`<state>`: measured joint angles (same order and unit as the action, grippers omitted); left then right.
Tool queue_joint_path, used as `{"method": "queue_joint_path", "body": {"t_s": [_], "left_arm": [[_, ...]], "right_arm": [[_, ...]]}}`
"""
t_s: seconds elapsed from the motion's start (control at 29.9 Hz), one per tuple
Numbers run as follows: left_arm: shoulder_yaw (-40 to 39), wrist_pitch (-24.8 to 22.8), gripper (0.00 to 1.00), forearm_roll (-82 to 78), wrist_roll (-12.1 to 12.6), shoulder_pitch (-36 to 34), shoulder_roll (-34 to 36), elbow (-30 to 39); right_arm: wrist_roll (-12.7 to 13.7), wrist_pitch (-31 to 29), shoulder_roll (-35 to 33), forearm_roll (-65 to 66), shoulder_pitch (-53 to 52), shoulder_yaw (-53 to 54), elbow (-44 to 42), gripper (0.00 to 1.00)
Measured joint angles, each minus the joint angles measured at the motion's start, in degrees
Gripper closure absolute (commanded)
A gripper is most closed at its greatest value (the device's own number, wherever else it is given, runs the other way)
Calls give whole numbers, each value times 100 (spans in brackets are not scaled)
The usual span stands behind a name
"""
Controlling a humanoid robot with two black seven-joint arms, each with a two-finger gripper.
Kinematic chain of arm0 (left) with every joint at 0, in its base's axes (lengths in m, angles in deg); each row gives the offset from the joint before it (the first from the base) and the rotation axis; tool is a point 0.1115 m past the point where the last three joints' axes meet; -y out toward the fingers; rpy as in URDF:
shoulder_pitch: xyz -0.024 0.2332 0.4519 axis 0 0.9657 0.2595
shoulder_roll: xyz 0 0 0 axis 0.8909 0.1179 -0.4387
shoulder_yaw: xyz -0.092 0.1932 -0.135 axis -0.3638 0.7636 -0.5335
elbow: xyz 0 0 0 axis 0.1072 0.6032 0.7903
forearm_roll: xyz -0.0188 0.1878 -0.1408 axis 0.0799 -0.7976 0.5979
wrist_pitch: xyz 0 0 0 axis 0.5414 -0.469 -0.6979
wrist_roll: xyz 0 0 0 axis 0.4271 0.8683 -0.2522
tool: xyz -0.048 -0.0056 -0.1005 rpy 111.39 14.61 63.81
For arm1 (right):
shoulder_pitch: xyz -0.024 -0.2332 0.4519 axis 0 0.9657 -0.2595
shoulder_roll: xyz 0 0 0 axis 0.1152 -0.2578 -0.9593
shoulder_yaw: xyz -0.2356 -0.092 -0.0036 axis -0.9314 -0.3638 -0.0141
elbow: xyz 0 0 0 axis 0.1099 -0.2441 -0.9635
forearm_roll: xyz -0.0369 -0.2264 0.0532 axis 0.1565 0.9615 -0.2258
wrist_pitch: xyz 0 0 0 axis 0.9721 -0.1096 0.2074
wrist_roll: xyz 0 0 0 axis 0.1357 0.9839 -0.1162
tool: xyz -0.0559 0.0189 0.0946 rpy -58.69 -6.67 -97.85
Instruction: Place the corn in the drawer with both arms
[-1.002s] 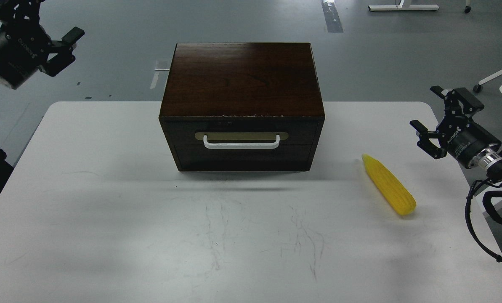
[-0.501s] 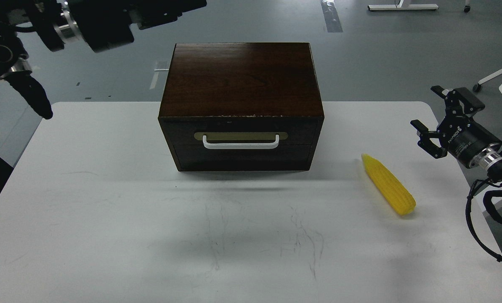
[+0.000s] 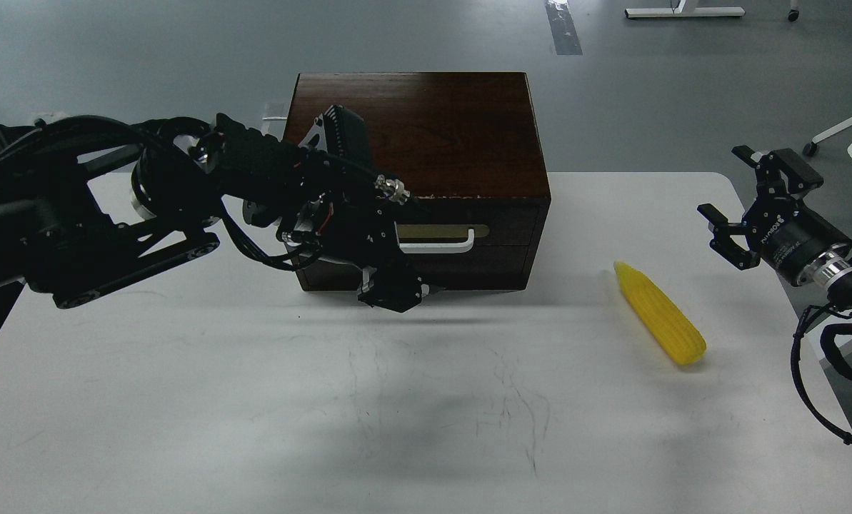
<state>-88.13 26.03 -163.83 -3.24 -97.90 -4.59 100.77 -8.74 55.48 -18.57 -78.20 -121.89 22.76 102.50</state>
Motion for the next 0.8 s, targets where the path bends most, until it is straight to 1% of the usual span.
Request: {"method": "queue_joint_path", "body": {"t_s": [0.3,0.8], "left_arm": [[120,4,2,-24,1,28,-5,-53],[234,18,2,-24,1,0,-272,-576]], "right_arm": [[0,0,8,0,5,9,-3,0],[0,0,8,0,3,18,-5,0]]}}
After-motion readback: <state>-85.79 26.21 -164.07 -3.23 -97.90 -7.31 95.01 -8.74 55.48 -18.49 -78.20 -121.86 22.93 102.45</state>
